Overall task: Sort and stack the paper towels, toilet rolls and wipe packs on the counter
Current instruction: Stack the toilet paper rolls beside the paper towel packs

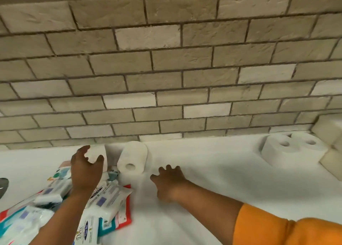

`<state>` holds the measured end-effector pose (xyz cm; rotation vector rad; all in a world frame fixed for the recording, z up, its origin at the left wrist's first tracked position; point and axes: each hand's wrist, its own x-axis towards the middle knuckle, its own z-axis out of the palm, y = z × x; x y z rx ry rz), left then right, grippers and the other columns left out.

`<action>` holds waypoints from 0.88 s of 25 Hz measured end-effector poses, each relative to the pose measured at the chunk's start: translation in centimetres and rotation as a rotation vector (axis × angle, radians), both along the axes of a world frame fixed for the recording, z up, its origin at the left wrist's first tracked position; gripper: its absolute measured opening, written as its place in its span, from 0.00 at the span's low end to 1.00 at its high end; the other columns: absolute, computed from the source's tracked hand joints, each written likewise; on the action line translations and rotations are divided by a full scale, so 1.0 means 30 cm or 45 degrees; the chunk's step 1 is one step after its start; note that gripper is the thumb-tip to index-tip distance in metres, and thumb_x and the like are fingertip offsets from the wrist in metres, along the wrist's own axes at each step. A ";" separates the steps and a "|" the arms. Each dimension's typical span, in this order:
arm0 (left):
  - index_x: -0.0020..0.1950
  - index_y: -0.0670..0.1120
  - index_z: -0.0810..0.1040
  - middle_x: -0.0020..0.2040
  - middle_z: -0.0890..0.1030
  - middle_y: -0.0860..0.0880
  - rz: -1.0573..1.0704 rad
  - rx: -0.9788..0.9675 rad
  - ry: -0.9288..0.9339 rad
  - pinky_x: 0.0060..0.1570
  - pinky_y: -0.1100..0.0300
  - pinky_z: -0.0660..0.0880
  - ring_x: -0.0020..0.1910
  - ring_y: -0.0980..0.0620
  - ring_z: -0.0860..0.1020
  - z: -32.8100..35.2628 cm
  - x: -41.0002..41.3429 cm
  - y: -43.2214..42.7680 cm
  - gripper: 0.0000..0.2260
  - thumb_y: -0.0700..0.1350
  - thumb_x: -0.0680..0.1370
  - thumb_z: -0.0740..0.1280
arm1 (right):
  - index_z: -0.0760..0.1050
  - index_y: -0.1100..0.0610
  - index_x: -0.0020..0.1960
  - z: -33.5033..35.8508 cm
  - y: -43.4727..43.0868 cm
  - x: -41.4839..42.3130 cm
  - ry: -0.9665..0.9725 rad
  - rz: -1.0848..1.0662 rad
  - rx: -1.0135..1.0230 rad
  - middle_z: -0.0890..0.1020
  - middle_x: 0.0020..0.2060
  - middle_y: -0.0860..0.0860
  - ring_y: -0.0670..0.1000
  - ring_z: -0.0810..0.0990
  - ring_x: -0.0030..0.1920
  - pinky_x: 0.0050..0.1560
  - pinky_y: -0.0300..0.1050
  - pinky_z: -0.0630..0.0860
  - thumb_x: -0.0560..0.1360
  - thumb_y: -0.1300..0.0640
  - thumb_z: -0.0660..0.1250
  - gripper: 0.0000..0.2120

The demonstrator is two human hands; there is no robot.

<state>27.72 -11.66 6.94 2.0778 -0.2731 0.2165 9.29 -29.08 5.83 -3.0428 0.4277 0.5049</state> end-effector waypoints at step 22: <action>0.64 0.45 0.76 0.58 0.81 0.39 0.002 0.164 0.523 0.60 0.35 0.74 0.56 0.34 0.77 -0.191 0.300 0.039 0.33 0.64 0.68 0.76 | 0.42 0.43 0.83 -0.123 0.033 0.401 0.245 0.134 -0.541 0.60 0.75 0.71 0.70 0.64 0.74 0.65 0.70 0.68 0.80 0.47 0.66 0.41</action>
